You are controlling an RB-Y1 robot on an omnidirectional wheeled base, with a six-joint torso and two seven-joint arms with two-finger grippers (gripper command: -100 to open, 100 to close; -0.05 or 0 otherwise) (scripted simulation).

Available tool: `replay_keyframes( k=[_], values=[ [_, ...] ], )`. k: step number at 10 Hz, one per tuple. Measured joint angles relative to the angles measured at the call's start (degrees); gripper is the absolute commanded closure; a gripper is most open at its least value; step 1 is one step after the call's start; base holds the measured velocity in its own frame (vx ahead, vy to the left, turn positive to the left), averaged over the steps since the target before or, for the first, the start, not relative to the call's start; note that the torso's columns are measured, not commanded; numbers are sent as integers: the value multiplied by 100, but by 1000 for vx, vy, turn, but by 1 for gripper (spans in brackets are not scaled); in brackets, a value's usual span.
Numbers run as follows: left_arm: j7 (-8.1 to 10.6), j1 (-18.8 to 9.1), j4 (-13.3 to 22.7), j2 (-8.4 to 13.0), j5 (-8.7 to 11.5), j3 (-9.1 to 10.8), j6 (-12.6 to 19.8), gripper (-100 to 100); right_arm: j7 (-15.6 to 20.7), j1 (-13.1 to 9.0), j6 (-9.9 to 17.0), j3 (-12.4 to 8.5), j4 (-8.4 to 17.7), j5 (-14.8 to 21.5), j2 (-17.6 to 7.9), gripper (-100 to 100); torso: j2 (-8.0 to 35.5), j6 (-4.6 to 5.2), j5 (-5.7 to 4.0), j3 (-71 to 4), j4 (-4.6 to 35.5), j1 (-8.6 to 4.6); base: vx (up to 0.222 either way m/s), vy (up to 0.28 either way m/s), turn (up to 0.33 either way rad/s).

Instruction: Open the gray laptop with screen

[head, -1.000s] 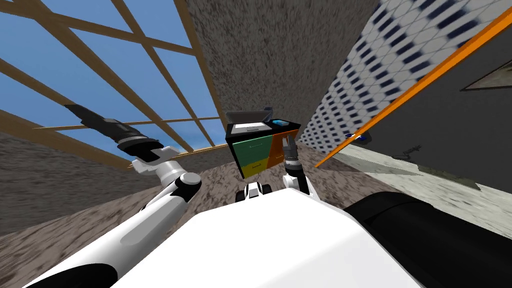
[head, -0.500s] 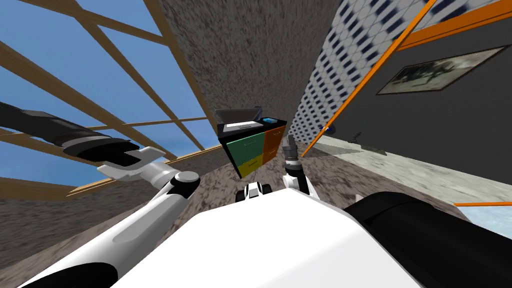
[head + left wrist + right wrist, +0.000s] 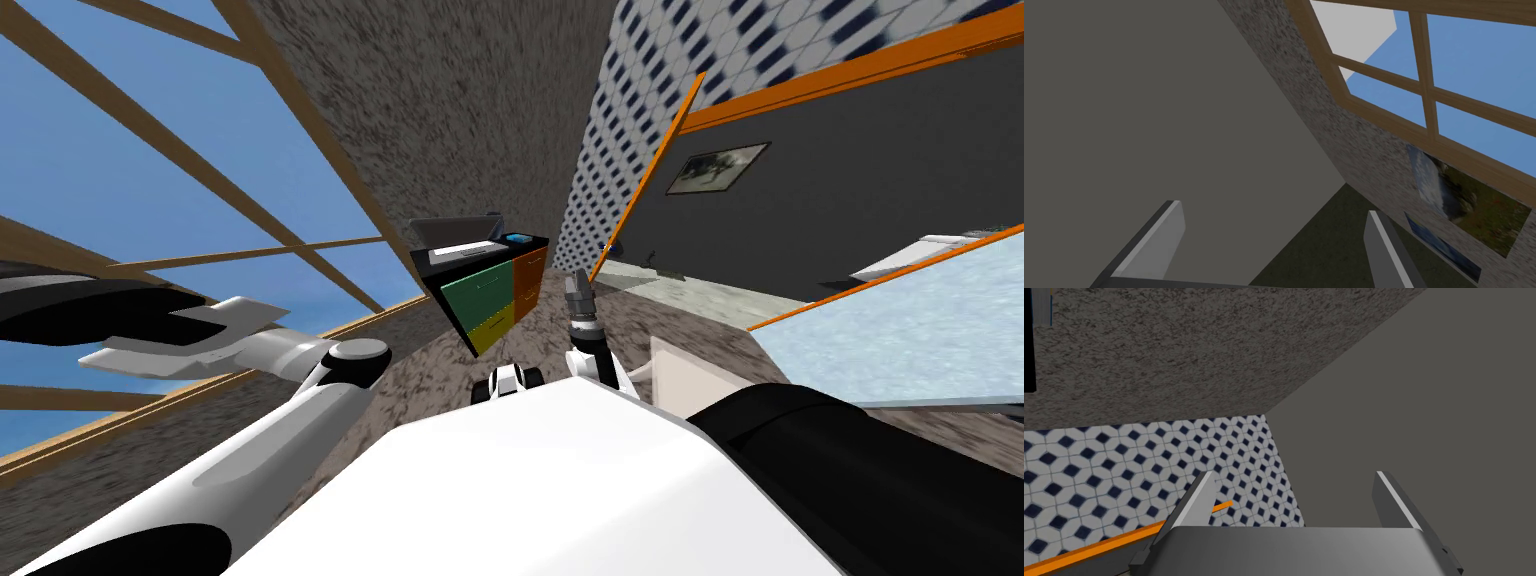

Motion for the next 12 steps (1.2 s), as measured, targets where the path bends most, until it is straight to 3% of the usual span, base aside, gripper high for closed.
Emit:
replay_keyframes(
  k=[2, 3, 5, 6, 7, 10, 12],
  values=[
    [27, 28, -32, 39, -150, 322, -9, -100, 0, 3, 0, 0, 0, 0, 1, 0, -59, -4, -9, -37, -17, -28, -77, 58, -271],
    [-45, -124, -45, 138, -309, 513, -115, -100, 0, 1, 0, 0, -1, 0, 0, 0, -25, 4, -4, -21, -10, 2, -190, 115, -484],
    [-65, -138, -285, 122, -597, 894, -166, -100, 0, 1, 0, 0, 0, 0, 0, 0, -28, 0, -6, -16, -7, -22, -73, 9, -321],
    [-51, -144, -303, 156, -650, 1015, -129, -100, 0, 3, 0, 0, -1, 0, 1, 0, -54, -5, -10, -34, -15, -28, -144, 52, -356],
    [-68, -223, -351, 289, -795, 1208, -168, -100, 0, 1, 0, 0, -1, 0, 0, 0, -20, 4, -4, -17, -8, -3, -184, 75, -464],
    [-177, -437, -698, 300, -1255, 1773, -264, -100, 0, 0, 0, 0, 0, 0, 0, 0, 4, 0, -6, -2, -1, -13, -213, 26, -431],
    [-170, -469, -864, 460, -1581, 2136, -242, -100, 0, 2, 0, -1, 0, 0, 0, 0, -55, 2, -3, -33, -15, -7, -65, 5, -360]
  ],
)
